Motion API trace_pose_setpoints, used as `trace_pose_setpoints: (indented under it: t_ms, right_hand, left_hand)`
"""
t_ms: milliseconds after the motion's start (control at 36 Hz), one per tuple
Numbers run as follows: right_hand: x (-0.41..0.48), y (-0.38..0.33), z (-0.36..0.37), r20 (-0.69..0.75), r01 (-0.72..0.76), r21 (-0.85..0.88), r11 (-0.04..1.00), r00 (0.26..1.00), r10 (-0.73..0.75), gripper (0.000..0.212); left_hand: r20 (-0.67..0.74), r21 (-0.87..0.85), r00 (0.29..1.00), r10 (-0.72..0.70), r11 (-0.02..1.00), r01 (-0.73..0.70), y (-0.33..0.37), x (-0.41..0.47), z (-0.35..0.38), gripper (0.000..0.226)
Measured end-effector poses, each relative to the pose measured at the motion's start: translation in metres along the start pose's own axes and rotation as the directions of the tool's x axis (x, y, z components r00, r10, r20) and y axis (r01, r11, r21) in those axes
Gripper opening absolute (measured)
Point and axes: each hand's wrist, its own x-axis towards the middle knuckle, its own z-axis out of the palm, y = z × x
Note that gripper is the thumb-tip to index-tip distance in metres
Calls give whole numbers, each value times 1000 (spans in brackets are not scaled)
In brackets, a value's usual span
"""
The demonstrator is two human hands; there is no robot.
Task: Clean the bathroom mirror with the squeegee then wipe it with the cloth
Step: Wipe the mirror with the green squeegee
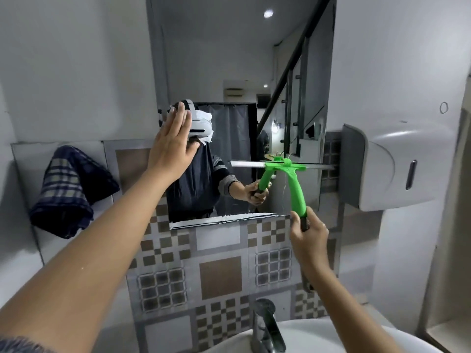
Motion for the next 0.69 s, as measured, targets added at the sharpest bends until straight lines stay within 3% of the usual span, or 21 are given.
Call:
trace_pose_setpoints:
  t_ms: [139,389,556,694]
  right_hand:
    - [-22,-16,37,-78,-151,170,974,983,166,14]
    - [-65,-26,72,-18,-139,178,974,989,145,7]
    - [-81,-20,85,2,-56,11,998,998,56,6]
    - [-86,-15,86,53,-19,-85,996,998,24,18]
  left_hand:
    - [38,-2,999,16,1000,-15,-1,-2,-4,69]
    - [49,-10,998,28,1000,-27,-3,-3,-7,69]
    - [36,-20,999,18,1000,-17,-3,-6,-5,67]
    - [14,-22,1000,12,1000,-12,-1,-8,-2,66]
